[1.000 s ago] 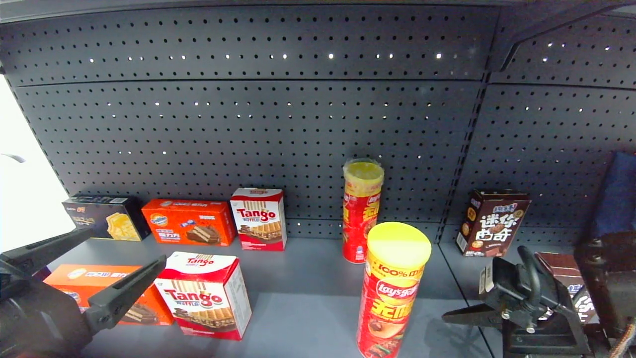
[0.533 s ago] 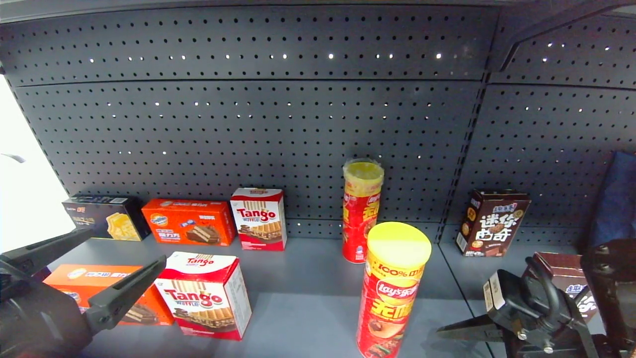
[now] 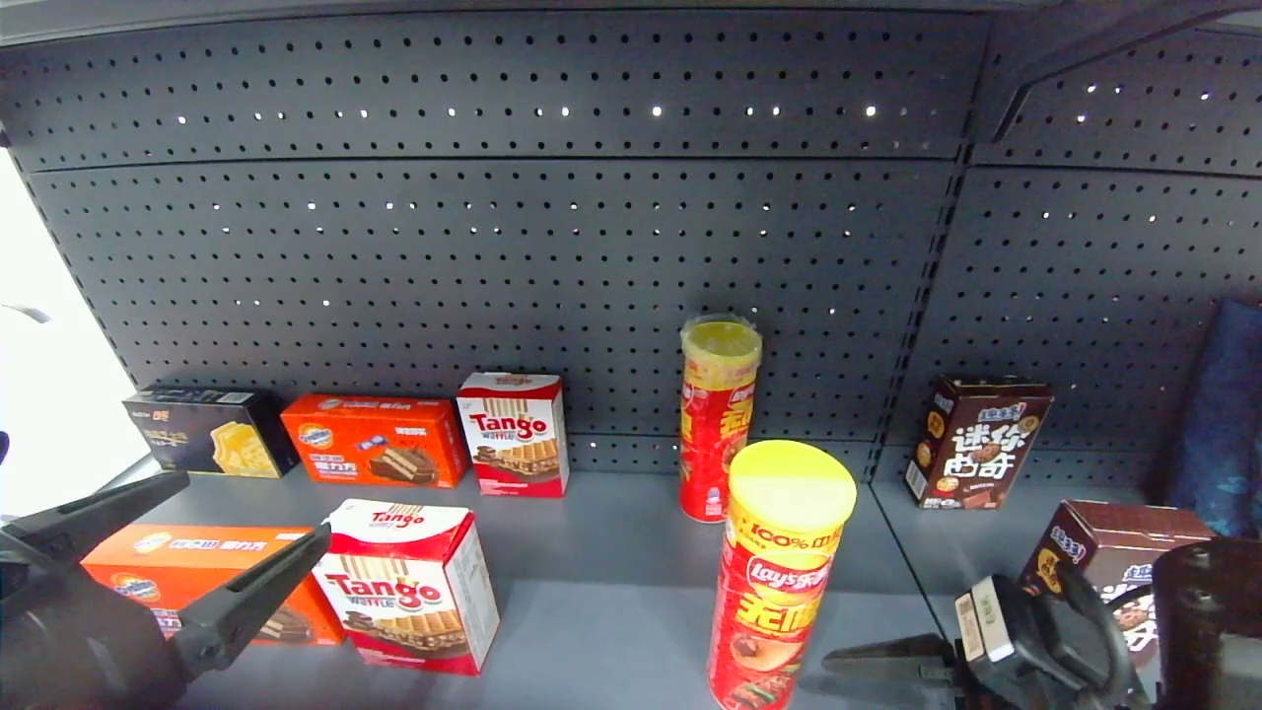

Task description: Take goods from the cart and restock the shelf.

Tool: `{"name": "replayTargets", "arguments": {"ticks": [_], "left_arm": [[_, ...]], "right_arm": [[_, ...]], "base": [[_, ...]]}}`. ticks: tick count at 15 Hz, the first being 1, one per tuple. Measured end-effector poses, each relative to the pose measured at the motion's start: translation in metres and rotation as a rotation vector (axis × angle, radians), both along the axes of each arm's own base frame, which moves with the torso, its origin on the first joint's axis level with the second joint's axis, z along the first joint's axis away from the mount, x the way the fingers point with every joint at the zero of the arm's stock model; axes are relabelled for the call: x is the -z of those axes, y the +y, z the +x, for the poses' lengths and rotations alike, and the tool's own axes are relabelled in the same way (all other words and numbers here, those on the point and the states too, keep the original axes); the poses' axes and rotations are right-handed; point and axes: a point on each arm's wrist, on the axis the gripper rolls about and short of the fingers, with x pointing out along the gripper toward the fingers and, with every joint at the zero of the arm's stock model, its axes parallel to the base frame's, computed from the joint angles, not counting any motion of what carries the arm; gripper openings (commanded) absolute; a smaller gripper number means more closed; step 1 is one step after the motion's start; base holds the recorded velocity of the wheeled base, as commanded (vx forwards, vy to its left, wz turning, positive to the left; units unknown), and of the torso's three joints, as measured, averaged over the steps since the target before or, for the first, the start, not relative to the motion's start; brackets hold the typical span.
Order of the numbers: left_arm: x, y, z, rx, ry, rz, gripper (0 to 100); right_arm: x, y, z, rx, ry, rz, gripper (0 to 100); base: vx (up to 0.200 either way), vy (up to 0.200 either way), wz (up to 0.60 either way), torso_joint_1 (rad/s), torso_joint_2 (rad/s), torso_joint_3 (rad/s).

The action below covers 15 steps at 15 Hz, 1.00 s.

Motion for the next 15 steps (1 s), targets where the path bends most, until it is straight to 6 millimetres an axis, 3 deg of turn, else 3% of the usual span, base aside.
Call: {"name": "replayTargets", "arguments": {"ticks": [10, 15], "left_arm": [[-0.001, 0.001, -0.003, 0.009, -0.014, -0.008, 100], [-0.001, 0.001, -0.003, 0.009, -0.011, -0.007, 100]], "right_arm": [[0.009, -0.004, 0.015, 0.080, 0.028, -0.048, 100], [0.005, 0.007, 0.029, 0.082, 0.020, -0.040, 100]], "base": [[0.000, 0.000, 0.00, 0.000, 0.00, 0.000], [0.000, 0.000, 0.00, 0.000, 0.00, 0.000]]}}
